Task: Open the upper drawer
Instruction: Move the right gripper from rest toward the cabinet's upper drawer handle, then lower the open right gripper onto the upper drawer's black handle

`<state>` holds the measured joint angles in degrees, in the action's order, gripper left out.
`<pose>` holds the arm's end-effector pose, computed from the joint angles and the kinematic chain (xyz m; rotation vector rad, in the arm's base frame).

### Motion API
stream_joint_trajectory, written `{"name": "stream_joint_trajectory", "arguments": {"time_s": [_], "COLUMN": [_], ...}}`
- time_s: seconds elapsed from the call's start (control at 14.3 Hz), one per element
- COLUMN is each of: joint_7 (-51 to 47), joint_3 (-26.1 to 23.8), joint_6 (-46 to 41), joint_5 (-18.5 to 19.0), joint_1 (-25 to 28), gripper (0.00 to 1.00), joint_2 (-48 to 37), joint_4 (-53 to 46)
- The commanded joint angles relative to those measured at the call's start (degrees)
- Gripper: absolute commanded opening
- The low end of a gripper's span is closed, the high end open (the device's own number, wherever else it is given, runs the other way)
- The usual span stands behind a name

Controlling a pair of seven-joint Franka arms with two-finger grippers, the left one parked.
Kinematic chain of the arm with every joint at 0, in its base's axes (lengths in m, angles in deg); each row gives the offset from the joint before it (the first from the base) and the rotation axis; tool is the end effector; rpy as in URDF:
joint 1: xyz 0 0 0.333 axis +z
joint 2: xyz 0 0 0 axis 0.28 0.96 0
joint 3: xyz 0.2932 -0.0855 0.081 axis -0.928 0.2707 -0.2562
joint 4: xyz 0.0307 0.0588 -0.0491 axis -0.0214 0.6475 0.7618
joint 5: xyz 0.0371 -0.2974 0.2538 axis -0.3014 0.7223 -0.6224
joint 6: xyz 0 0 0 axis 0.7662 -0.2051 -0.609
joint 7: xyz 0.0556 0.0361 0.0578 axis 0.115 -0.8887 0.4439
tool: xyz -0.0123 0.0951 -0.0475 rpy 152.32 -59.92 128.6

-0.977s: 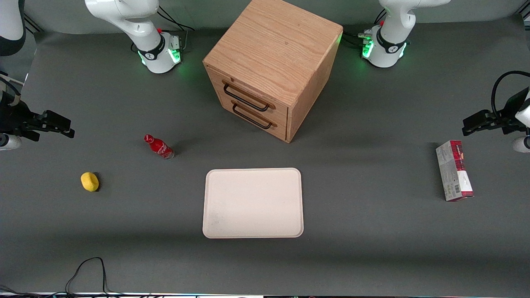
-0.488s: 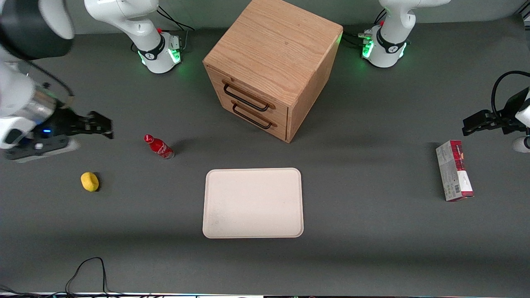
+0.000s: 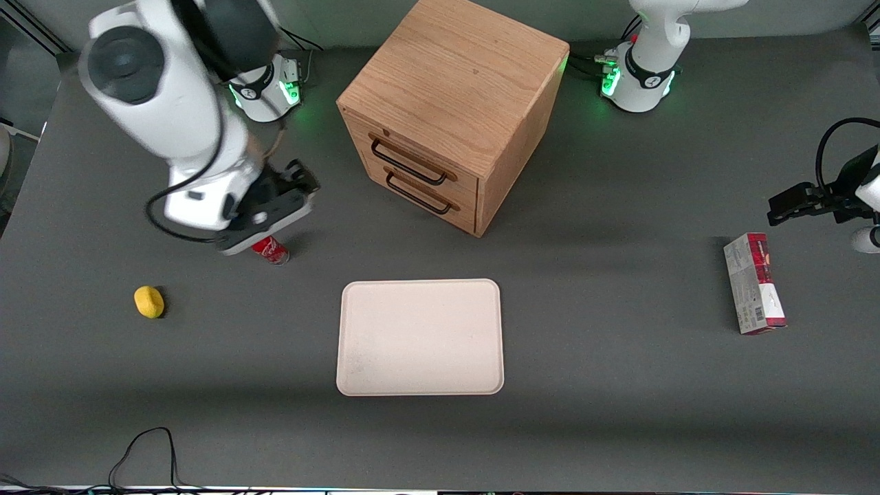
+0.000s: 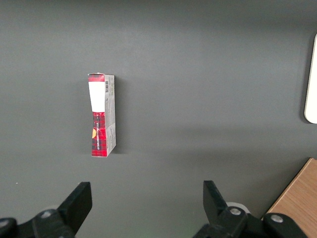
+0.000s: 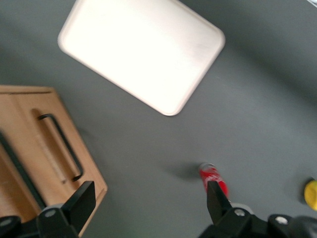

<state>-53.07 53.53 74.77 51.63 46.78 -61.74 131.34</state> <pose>0.5471 0.3065 0.5661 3.0029 0.9126 -0.0470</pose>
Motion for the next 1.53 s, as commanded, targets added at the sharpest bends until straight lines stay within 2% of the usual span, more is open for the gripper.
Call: {"name": "stream_joint_trajectory", "arguments": {"time_s": [0.0,0.28,0.56,0.91,1.47], "joint_7": [2.0,9.3,10.1,13.5,16.4], "joint_3": [0.7,0.6,0.6,0.7,1.0], "joint_6": [-0.7,-1.0,-1.2,-1.5,0.9], "joint_5": [-1.0,-1.2,-2.3,-9.8,-9.6], "joint_1": [5.0,9.5,11.8,12.0,12.3], "gripper": [1.00,1.00,1.00,1.00,1.00], "joint_2": [1.3,1.4,2.0,2.3,1.3], "joint_4": [-1.9,-1.3,-1.1,-0.8,4.5]}}
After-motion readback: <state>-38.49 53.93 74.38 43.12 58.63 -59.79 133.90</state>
